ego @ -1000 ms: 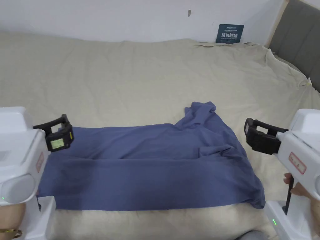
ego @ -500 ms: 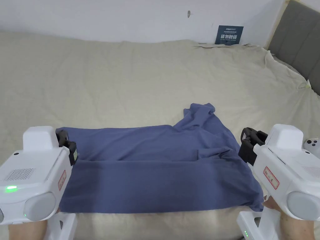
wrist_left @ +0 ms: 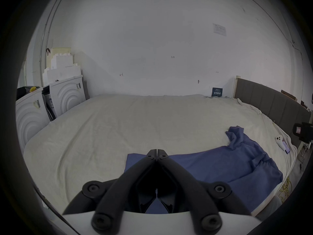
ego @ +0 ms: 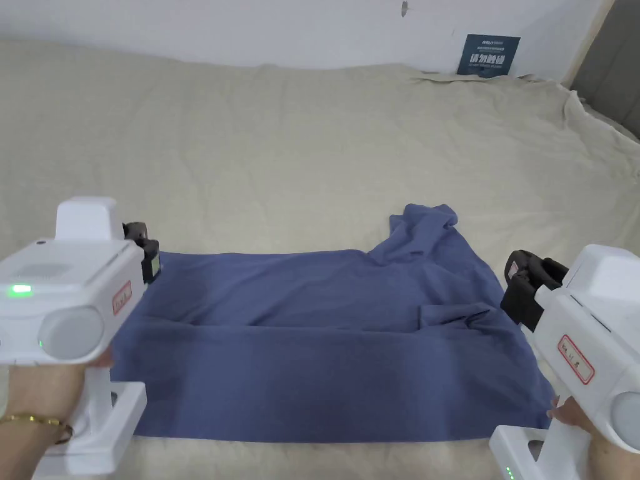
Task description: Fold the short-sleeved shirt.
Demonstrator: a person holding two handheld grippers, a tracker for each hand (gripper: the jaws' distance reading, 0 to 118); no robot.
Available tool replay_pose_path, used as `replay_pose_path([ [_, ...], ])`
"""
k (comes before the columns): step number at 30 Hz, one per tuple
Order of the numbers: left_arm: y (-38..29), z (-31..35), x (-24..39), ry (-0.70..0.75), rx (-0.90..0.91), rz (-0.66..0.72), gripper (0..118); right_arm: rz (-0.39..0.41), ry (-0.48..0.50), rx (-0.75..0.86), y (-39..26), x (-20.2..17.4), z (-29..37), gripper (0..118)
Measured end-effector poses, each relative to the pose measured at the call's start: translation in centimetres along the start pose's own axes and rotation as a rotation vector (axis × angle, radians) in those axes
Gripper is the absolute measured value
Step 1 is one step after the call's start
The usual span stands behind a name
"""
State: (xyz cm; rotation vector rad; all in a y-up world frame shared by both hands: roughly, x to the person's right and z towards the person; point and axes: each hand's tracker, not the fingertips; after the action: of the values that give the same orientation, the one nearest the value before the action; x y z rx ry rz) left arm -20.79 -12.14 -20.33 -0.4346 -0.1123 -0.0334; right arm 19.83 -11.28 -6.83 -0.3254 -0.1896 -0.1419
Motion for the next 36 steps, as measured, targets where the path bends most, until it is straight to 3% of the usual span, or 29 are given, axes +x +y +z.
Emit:
replay_pose_path([
  [7,3.6,-8.1,-3.0,0.017,-0.207,0.089,0,0.031,0.002,-0.021,0.4,-1.1,-3.0,0],
  [8,4.0,-9.3,-3.7,0.008,-0.247,0.120,5,0.034,0.003,-0.025,0.5,-1.3,-3.4,0],
  [10,4.4,-11.8,-4.9,0.002,-0.329,0.196,29,0.031,0.007,-0.034,0.6,-1.6,-4.2,0],
  [12,4.5,-13.8,-5.7,-0.001,-0.409,0.212,75,0.019,0.012,-0.047,0.7,-1.6,-4.9,0],
  [14,4.4,-15.6,-6.0,0.004,-0.469,0.192,109,0.024,0.009,-0.058,0.7,-1.8,-5.5,0],
  [15,4.3,-16.5,-6.0,0.018,-0.498,0.170,117,0.027,0.008,-0.062,0.7,-1.9,-5.8,0],
  [16,4.0,-17.3,-6.1,0.032,-0.531,0.151,118,0.026,0.009,-0.065,0.6,-1.9,-6.1,0],
  [25,1.8,-23.8,-6.7,0.100,-0.737,0.110,115,0.050,-0.001,-0.108,-0.1,-2.2,-7.6,0],
  [28,1.4,-25.0,-6.9,0.112,-0.775,0.095,95,0.061,-0.014,-0.130,-0.5,-1.8,-8.0,0],
  [32,1.0,-25.4,-7.0,0.063,-0.809,0.124,37,0.051,-0.029,-0.145,-0.9,-0.9,-8.6,0],
  [34,1.2,-25.1,-6.5,0.060,-0.792,0.128,2,0.052,-0.031,-0.150,-0.9,-0.8,-8.8,0],
  [36,1.1,-25.0,-6.0,0.035,-0.786,0.103,0,0.054,-0.033,-0.151,-0.9,-0.7,-9.0,0],
])
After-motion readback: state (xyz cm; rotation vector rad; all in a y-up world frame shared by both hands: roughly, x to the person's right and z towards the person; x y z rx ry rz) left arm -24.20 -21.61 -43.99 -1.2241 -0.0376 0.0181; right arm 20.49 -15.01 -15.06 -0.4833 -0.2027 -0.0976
